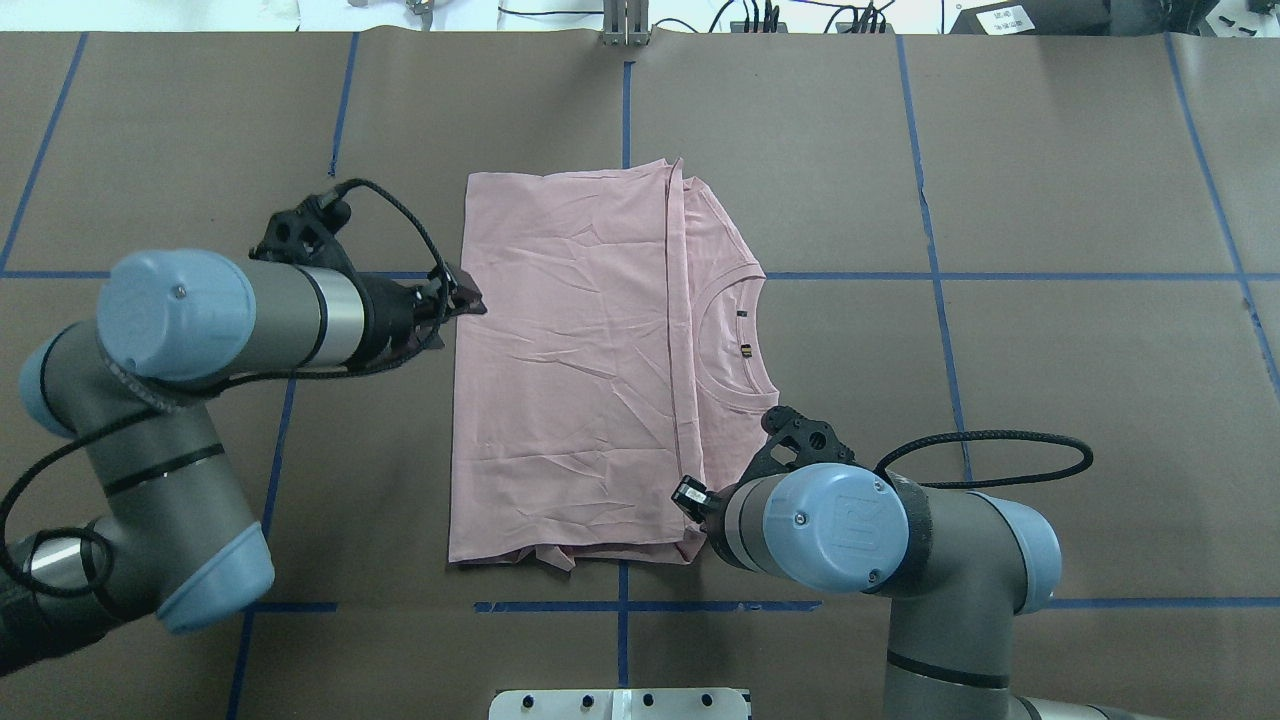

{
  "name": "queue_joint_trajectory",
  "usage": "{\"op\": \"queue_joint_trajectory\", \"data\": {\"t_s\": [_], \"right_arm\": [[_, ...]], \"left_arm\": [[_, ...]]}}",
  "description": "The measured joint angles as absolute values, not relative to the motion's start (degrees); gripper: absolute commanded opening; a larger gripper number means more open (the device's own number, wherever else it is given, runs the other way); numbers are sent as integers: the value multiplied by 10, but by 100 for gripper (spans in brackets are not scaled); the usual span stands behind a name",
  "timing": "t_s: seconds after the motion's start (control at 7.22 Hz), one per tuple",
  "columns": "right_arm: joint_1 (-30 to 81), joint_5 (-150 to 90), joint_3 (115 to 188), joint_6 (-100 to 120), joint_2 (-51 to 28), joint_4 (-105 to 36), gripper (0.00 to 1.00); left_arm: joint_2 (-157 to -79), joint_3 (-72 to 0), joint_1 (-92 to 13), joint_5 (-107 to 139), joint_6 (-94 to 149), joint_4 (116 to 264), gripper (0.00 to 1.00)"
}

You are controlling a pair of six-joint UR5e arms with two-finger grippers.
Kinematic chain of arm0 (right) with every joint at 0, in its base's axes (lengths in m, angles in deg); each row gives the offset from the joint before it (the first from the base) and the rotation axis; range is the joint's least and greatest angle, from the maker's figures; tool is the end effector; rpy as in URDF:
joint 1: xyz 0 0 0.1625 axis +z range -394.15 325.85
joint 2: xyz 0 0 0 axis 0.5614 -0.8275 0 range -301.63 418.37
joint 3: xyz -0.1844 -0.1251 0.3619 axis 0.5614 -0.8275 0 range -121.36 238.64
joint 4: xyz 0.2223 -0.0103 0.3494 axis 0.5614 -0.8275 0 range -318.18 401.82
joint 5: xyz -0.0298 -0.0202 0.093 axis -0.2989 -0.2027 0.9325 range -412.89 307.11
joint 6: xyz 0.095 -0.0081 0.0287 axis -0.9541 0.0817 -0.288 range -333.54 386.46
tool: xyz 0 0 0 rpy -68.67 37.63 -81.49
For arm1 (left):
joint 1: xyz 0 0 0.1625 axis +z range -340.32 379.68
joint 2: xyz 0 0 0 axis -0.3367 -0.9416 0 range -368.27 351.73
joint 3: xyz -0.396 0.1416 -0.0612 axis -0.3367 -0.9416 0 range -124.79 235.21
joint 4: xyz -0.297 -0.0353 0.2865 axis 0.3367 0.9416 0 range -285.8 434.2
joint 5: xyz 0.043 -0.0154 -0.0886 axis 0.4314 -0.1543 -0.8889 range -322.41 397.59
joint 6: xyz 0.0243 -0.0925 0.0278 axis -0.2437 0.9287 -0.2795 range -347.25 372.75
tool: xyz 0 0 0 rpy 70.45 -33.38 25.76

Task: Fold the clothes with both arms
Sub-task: 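Bring the left gripper down to the shirt's other near corner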

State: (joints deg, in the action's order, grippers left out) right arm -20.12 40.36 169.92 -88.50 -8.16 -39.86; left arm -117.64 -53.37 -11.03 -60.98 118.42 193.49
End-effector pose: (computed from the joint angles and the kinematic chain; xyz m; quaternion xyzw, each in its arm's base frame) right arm -0.5387 -0.2662 0.2563 -0.0678 -0.4421 0.2865 0.8473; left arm 0.4378 -0.3978 0.2685 0.0106 0.5554 -0.2890 0.7796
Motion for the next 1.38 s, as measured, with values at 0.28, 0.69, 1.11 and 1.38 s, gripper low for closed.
{"op": "queue_joint_trajectory", "data": {"t_s": [0.28,0.69,1.11,1.38], "right_arm": [[-201,404,1703,-885,-82,-399,0],[-201,404,1703,-885,-82,-399,0],[-201,404,1704,-885,-82,-399,0],[-202,404,1703,-885,-82,-399,0]], "left_arm": [[-1145,-553,-33,-598,1228,1920,66],[-1129,-539,19,-581,1261,1917,66],[-1116,-537,30,-581,1269,1916,65],[-1113,-536,41,-581,1275,1907,59]]}}
